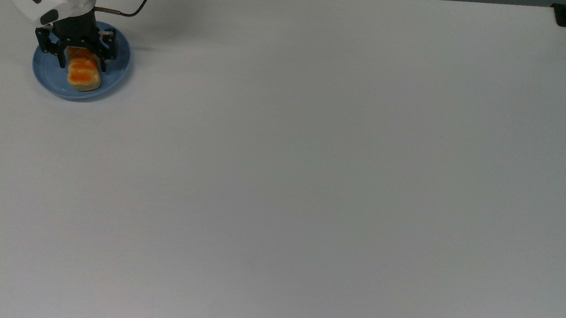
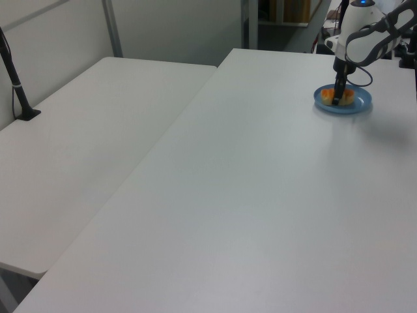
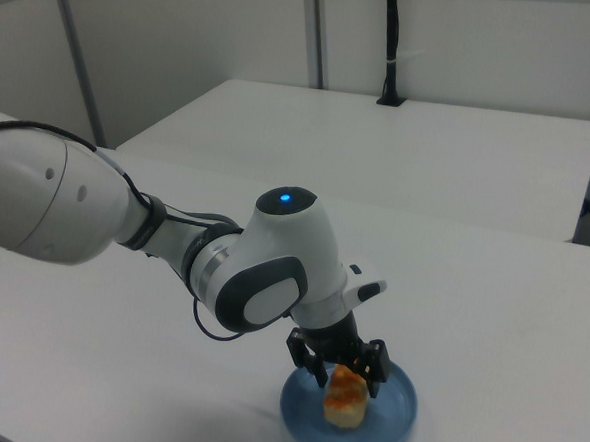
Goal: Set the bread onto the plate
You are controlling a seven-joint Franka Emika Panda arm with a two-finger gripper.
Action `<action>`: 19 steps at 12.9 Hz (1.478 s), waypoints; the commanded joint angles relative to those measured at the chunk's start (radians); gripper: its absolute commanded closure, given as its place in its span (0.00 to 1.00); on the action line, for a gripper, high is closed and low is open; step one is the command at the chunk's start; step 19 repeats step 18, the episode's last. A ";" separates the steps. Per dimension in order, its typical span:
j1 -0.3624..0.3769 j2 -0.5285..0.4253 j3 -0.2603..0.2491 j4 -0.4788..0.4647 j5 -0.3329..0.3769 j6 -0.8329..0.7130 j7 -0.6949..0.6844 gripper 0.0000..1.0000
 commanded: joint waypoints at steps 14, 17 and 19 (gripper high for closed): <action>0.581 -0.134 0.000 0.520 -0.002 -0.875 0.709 0.00; 0.575 -0.156 0.000 0.512 -0.001 -0.875 0.714 0.00; 0.571 -0.157 0.000 0.512 0.004 -0.874 0.714 0.00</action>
